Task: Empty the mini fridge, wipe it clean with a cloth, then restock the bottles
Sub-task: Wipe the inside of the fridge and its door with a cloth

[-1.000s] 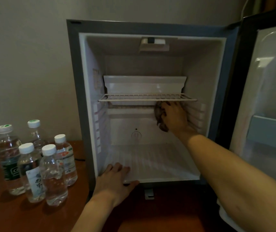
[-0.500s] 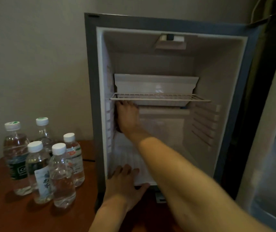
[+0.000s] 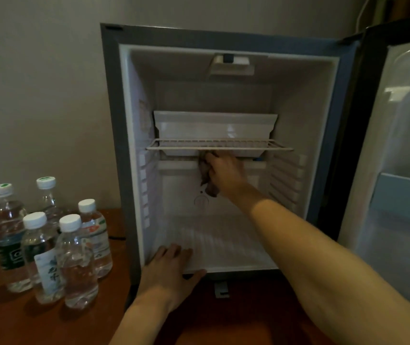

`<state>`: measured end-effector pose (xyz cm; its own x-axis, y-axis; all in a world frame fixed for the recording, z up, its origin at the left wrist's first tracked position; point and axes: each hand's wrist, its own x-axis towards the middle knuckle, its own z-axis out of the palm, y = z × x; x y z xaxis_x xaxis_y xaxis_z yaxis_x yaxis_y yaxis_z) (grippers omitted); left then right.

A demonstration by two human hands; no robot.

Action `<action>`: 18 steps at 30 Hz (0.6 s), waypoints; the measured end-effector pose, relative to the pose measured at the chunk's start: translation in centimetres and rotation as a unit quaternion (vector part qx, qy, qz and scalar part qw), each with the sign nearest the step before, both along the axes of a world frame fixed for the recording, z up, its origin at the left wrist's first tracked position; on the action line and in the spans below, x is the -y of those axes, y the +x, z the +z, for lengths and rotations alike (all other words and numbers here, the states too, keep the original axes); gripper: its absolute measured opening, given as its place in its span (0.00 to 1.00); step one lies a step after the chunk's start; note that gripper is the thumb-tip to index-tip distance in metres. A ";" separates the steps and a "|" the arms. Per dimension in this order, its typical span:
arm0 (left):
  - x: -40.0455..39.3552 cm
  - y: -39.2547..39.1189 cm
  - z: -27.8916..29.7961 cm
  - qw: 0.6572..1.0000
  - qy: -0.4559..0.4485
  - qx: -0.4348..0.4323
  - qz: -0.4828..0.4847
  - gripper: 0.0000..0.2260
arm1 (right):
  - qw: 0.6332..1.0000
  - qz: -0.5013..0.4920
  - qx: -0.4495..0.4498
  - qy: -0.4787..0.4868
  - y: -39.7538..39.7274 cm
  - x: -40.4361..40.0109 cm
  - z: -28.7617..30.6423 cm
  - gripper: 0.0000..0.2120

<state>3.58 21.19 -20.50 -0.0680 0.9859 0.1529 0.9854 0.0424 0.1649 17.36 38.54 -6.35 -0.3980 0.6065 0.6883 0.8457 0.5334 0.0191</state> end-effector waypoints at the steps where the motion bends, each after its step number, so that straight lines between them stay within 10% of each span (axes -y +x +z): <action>1: 0.0 0.0 0.0 1.000 0.000 0.000 0.001 0.32 | 1.000 -0.006 -0.005 -0.004 1.0 0.0 0.0 0.27; 18: -0.2 -0.4 0.0 1.000 -0.014 0.004 -0.018 0.29 | 0.996 -0.051 -0.073 0.018 -1.2 0.5 -0.7 0.15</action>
